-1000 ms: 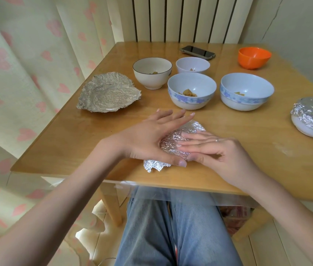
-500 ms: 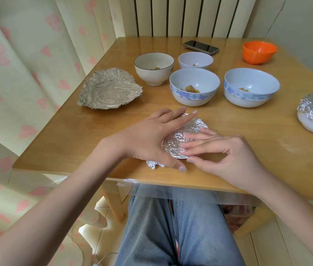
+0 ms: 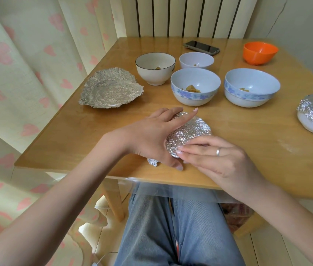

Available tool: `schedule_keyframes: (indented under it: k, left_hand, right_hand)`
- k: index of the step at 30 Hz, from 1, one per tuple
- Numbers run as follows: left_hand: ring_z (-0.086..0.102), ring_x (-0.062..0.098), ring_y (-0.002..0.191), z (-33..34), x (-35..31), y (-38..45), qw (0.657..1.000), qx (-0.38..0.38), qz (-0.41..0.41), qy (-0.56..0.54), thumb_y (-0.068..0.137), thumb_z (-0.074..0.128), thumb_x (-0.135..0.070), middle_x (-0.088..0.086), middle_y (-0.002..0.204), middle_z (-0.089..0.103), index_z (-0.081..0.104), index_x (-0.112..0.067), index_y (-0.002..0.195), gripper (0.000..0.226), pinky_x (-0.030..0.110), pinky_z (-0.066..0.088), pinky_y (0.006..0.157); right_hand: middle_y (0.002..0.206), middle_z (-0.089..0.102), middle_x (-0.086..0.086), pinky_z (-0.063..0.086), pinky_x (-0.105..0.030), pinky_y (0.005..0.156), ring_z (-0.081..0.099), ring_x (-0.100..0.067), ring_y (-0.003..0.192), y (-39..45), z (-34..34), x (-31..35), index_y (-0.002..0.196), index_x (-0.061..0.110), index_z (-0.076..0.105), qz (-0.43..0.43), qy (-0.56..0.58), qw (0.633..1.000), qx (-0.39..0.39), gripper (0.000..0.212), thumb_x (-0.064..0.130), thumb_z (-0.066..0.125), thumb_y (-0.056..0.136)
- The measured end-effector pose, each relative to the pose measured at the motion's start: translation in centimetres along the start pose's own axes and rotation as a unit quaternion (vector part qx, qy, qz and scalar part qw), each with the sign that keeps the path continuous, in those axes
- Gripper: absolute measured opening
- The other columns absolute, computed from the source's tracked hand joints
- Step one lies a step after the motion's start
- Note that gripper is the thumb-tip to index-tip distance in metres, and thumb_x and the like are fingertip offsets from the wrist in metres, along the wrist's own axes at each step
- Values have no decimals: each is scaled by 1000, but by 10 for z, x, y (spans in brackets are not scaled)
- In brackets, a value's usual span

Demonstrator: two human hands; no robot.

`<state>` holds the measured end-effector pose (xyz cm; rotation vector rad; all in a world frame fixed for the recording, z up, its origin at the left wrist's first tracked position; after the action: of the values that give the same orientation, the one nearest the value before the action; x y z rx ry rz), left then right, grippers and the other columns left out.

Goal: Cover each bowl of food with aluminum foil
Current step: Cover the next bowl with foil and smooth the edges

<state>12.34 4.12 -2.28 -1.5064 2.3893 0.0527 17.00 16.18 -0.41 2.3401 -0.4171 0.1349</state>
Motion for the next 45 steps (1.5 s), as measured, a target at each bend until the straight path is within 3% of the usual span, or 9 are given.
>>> schedule_keyframes:
  k: [7,14,19,23,27,34,39,42,45]
  left_hand:
    - [4,14,146,-1,0,0,1000,-19,7,12,66,79,-57,-6,160,6,-9,-45,152,123,26,11,116]
    - [7,17,145,0,1,1,999,-23,-3,36,73,73,-48,1,159,8,-5,-41,154,112,30,16,117]
    - [9,29,147,3,-7,-2,989,-75,-113,51,67,62,-78,11,160,11,-6,-35,155,119,45,11,119]
    - [-22,37,146,8,-9,-6,988,-15,-149,43,49,54,-92,17,161,-18,-31,-45,144,136,62,-11,115]
    - [-45,25,135,-10,4,-11,996,23,-83,25,48,73,-79,4,154,-39,-36,-50,139,145,54,-19,115]
    - [-24,15,147,-8,-6,12,995,89,-10,30,58,83,-61,-5,162,-21,-19,-56,144,133,55,-11,118]
    - [-7,13,145,-2,-5,11,997,53,-13,51,72,70,-54,-6,161,-3,-4,-61,145,104,37,5,116]
    - [-2,21,146,1,-5,11,997,28,-23,62,64,59,-61,-4,161,-1,-6,-61,144,103,41,14,115]
    - [-14,28,148,3,-5,10,996,47,-35,73,69,72,-61,2,163,-17,-19,-60,142,117,54,-1,119]
  right_hand:
    - [95,72,16,42,-11,90,62,2,97,10,-2,-22,90,22,76,185,176,967,-11,18,32,72,76]
    - [98,72,2,47,-17,86,59,-11,89,10,-3,-11,92,9,77,57,87,994,-13,17,19,70,80]
    - [100,72,0,47,-19,88,58,-12,95,10,-18,-26,96,10,76,18,32,999,7,18,19,67,83]
    - [99,72,3,46,-19,88,56,-11,97,13,-24,-37,96,14,77,9,1,999,47,20,24,62,85]
    - [104,71,6,47,-25,85,57,-17,96,14,-30,-42,96,16,77,-10,-21,997,70,23,24,56,89]
    - [105,70,8,47,-26,85,56,-16,96,9,-31,-47,98,16,77,3,-34,996,80,24,22,55,90]
    - [104,68,11,47,-25,85,56,-14,96,11,-33,-49,97,17,76,12,-32,997,75,25,24,53,90]
    - [106,69,9,47,-25,87,55,-13,99,11,-34,-53,103,18,74,24,-40,995,90,24,25,56,88]
    - [116,66,11,39,-16,98,52,-5,110,8,-39,-55,117,21,65,76,-13,992,99,38,23,68,79]
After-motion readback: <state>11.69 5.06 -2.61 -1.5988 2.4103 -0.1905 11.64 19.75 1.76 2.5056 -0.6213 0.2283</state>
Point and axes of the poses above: each hand's wrist, its own y-axis towards the middle knuckle, its own z-axis out of the palm, x = y × z, the point moved 8 cm from there along y, towards the middle knuckle
